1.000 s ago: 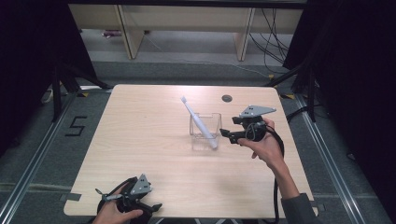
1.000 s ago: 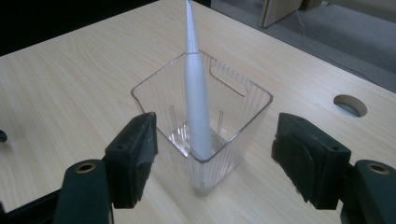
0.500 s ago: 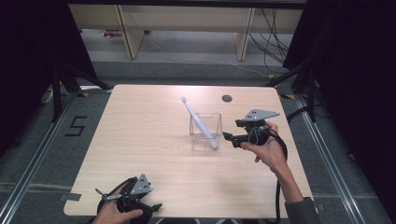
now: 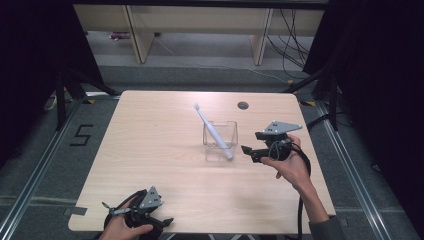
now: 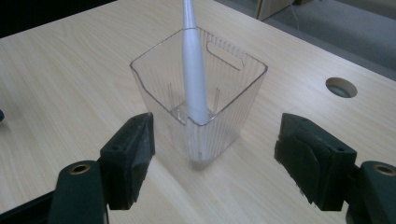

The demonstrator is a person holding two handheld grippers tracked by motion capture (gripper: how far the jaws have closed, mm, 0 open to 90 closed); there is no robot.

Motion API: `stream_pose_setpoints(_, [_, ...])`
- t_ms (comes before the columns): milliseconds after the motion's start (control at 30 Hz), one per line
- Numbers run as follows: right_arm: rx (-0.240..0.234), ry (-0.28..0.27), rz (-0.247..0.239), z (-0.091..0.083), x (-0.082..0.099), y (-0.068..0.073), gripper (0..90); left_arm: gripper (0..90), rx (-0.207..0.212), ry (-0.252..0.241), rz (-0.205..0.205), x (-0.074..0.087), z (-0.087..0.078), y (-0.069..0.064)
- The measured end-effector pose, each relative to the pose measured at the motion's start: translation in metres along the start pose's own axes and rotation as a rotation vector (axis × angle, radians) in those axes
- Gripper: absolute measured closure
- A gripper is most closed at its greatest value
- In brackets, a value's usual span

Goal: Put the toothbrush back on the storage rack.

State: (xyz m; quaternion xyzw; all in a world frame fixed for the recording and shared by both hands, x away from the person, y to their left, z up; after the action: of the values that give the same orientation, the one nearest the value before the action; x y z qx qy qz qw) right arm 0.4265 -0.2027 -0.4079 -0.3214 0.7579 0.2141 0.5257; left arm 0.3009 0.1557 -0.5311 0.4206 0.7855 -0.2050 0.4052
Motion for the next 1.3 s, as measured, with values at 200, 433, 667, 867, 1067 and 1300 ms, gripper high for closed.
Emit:
stream_pose_setpoints(200, [0.004, 0.006, -0.007, -0.004, 0.005, 0.000, 27.7, 15.8, 0.000, 0.000, 0.002, 0.000, 0.000, 0.000])
stream_pose_setpoints(433, [0.008, 0.019, 0.012, -0.006, 0.014, 0.001, 25.4, 15.8, -0.004, -0.003, -0.013, 0.000, 0.000, -0.001])
stream_pose_setpoints(667, [0.007, 0.026, 0.022, -0.008, 0.021, 0.004, 24.6, 15.8, -0.004, -0.004, -0.014, 0.000, 0.000, -0.001])
stream_pose_setpoints(867, [-0.001, 0.027, 0.005, -0.010, 0.027, 0.006, 24.4, 15.8, -0.002, -0.002, -0.005, 0.000, 0.000, -0.001])
stream_pose_setpoints(1067, [0.002, 0.050, 0.019, -0.014, 0.035, 0.010, 24.7, 15.8, 0.000, -0.001, 0.002, 0.000, 0.000, 0.000])
stream_pose_setpoints(1300, [0.001, 0.051, 0.017, -0.016, 0.041, 0.010, 24.8, 15.8, -0.003, -0.001, -0.005, 0.000, 0.000, 0.000])
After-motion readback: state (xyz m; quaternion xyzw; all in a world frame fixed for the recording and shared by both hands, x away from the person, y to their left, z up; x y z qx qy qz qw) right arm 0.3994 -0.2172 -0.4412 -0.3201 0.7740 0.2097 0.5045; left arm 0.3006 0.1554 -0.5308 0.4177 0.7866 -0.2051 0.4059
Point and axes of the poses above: each handheld gripper's, and its own axes: z roughly forward along the jaws, x roughly out of its underside, y roughly to its left, the point moved 3 cm from there along z, roughly forward along the jaws, and after that the axes turned 14 degrees about -y, right-handed, at the moved point
